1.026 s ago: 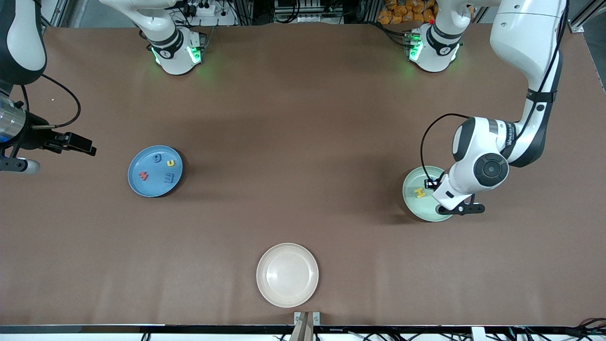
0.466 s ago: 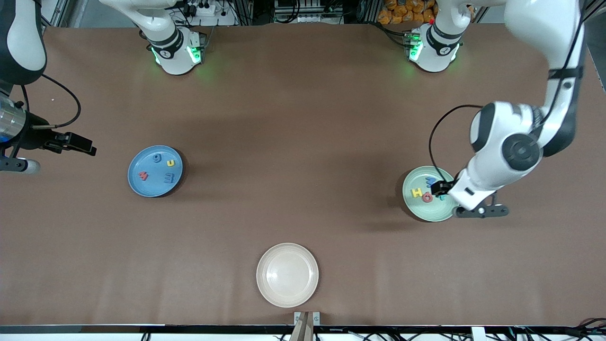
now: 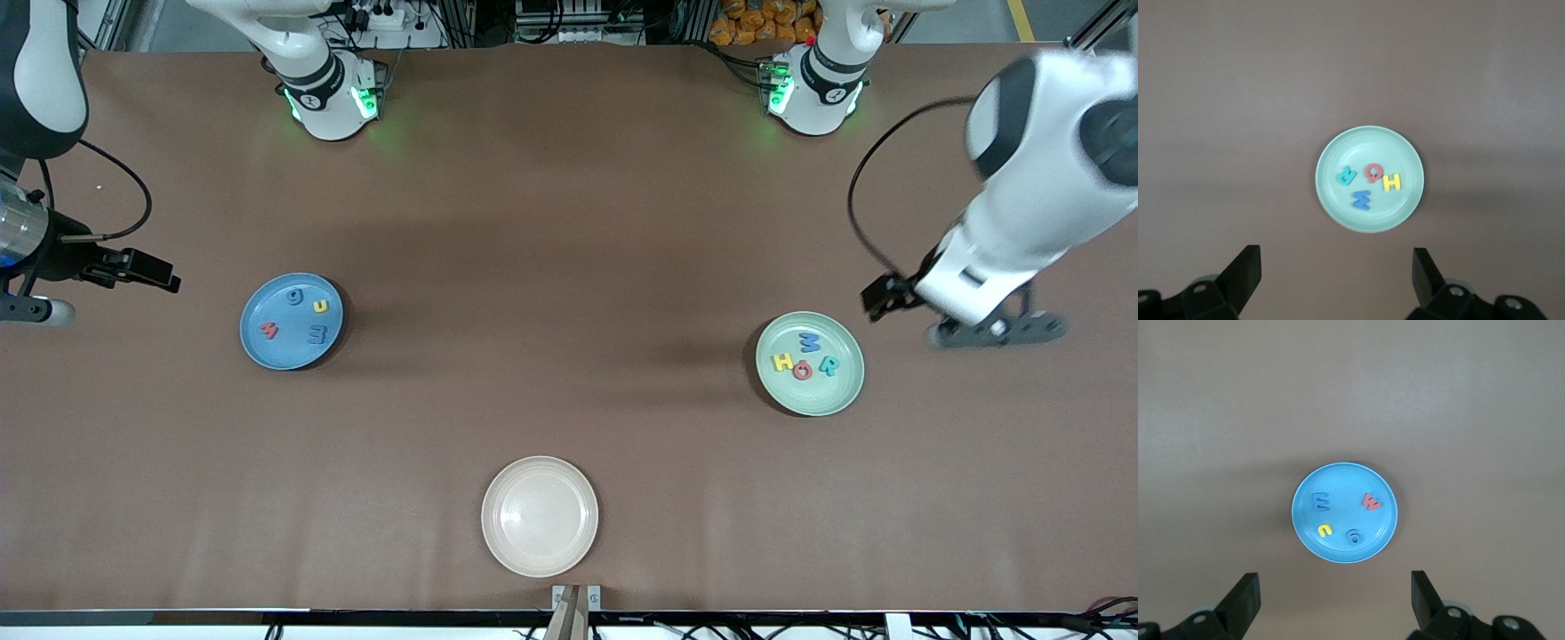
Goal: Sort upper and lower case letters into plates
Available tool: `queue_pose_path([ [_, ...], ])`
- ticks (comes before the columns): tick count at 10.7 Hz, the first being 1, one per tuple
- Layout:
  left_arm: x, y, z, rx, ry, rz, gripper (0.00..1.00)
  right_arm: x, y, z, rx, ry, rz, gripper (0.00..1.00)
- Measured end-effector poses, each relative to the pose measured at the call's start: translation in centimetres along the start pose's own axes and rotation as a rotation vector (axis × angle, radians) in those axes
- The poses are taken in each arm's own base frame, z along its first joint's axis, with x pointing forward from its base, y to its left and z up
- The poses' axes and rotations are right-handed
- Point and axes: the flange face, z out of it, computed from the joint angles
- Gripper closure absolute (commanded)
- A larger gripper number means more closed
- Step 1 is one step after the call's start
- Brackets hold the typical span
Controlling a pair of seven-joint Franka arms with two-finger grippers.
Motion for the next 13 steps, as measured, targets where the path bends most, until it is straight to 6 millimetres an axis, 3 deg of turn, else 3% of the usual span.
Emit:
queue_pose_path([
  [3,-3.5,-2.8,-8.1,0.0,0.019,-0.035,0.0,0.2,-1.1,-1.7,-0.036,0.04,-0.03,0.0],
  [5,-5.8,-3.8,-11.4,0.005,0.022,-0.05,0.0,0.3,-1.1,-2.8,-0.04,0.061,-0.032,0.0],
  [7,-6.7,-4.5,-12.2,0.002,-0.006,-0.064,0.0,0.4,-1.2,-3.4,-0.041,0.073,-0.032,0.0],
  [10,-6.7,-5.8,-11.6,-0.014,-0.05,-0.093,0.0,0.4,-1.2,-3.6,-0.042,0.076,-0.033,0.0],
  [13,-6.7,-5.7,-11.5,-0.013,-0.056,-0.091,0.0,0.4,-1.1,-3.6,-0.042,0.076,-0.032,0.0],
])
